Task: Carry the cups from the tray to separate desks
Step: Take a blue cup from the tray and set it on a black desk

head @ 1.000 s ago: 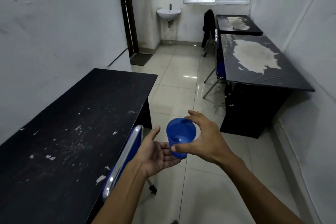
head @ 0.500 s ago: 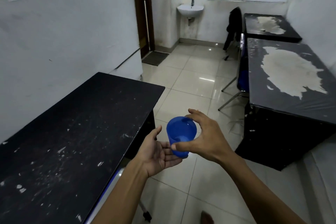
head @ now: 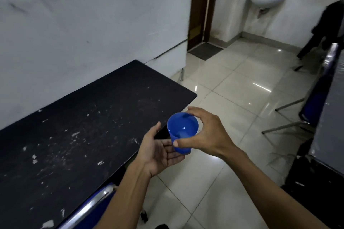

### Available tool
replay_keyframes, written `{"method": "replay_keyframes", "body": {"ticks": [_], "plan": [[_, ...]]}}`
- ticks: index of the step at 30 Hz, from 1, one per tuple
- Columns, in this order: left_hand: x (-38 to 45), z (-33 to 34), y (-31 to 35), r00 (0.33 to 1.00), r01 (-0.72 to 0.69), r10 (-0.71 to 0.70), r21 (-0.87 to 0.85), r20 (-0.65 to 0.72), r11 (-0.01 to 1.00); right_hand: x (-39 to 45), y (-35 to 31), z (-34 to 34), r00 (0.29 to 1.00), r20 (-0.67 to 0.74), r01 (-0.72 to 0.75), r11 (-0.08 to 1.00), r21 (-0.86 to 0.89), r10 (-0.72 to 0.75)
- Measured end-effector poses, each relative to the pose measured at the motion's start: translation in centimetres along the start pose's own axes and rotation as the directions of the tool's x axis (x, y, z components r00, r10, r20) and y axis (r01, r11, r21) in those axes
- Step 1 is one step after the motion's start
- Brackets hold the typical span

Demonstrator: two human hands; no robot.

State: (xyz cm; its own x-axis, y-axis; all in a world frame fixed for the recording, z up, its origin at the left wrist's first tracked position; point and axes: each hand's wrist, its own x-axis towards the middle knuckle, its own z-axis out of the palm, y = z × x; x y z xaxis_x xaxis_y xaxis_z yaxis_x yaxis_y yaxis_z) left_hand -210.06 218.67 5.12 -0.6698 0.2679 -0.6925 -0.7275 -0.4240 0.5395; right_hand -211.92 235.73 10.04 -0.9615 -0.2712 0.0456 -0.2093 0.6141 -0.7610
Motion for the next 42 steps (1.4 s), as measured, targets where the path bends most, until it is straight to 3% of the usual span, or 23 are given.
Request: {"method": "replay_keyframes", "body": {"ticks": [14,23,32,36,42], "plan": [[4.8,-7.9,9.8,0.978,-0.133,0.100,-0.175,-0.183,0.976,16.9,-2.0,5.8,0.951,0.245,0.203,0.979,-0.035,-0.188],[7.0,-12.7,12.2,0.942,-0.234,0.136,-0.309,-0.308,0.922,23.1,-3.2,11.6,0.880,0.358,0.328,0.945,0.022,-0.313],[10.3,-15.9,12.8,0.875,-0.320,0.106,-0.401,-0.472,0.858,27.6,-1.2,17.4,0.818,0.464,0.358,0.932,0.050,-0.339],[11.8,-16.7,12.8,0.839,-0.304,0.073,-0.352,-0.539,0.885,28.7,0.2,19.1,0.821,0.471,0.326,0.942,0.078,-0.323],[13.4,-17.5,11.3,0.706,-0.308,0.079,-0.204,-0.704,0.929,29.4,3.1,21.3,0.823,0.490,0.272,0.957,0.105,-0.287]]}}
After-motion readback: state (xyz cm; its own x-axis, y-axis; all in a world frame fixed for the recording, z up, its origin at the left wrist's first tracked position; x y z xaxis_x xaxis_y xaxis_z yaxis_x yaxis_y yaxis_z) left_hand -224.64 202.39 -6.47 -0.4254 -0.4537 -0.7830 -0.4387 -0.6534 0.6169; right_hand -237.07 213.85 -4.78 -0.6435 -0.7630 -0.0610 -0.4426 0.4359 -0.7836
